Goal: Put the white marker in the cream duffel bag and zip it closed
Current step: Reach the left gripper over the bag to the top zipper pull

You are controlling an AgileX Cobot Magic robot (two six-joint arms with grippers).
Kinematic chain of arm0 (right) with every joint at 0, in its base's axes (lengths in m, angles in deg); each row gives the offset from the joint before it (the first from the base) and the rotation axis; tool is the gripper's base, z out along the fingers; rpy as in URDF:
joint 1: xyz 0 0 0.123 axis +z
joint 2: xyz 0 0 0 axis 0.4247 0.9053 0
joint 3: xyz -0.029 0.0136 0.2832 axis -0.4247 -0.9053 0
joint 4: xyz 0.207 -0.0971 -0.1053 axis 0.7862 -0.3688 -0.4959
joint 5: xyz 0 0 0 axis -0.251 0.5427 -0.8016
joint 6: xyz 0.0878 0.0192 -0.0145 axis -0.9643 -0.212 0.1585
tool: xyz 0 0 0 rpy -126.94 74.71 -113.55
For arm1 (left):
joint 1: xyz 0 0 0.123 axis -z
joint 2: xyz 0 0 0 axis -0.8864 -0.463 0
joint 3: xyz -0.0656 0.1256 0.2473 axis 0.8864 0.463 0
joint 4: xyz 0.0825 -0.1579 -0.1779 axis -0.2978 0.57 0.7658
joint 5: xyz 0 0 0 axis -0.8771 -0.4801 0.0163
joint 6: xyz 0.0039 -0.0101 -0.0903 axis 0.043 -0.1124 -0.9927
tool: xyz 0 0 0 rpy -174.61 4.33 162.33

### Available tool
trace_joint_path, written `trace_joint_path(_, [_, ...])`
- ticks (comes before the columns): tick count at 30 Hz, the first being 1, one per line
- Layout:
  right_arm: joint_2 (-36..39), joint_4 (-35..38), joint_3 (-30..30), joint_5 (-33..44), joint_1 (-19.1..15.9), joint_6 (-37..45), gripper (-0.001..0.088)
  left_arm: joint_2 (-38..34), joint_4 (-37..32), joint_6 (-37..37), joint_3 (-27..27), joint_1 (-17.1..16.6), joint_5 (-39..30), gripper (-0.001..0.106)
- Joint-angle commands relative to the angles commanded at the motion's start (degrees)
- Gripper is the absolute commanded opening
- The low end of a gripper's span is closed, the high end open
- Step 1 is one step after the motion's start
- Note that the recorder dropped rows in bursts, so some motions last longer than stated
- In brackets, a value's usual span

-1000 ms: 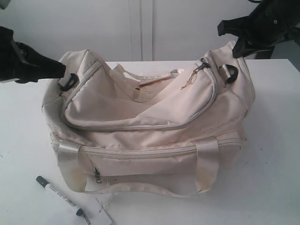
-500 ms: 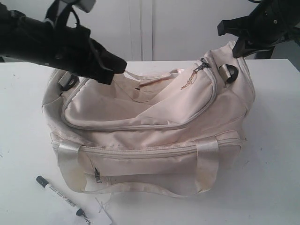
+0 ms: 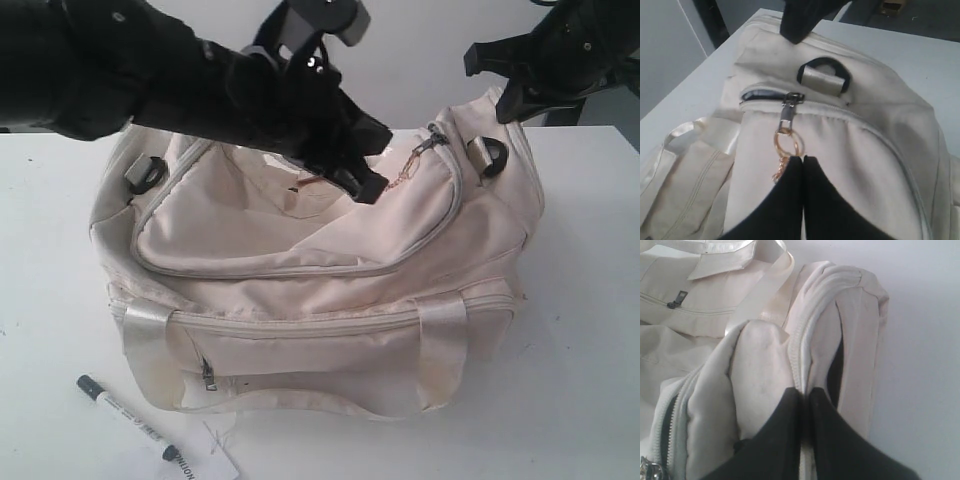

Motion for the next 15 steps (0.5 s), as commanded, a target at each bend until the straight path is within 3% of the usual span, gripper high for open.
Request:
trace_joint_path(9, [0.0,0.0,0.0,0.0,0.0,0.0,0.0,-2.86,-1.44,-0.14,-0.43,0.92,2.81,0.0])
trace_joint_path(13, [0.0,0.0,0.0,0.0,0.0,0.0,0.0,-2.86,-2.65,-2.6,-3.89,0.92,-2.95,0.0])
trace_joint_path(15, [0.0,0.0,0.0,0.0,0.0,0.0,0.0,-2.86,-8.87,-9.69,-6.36,0.79,-8.74,0.0])
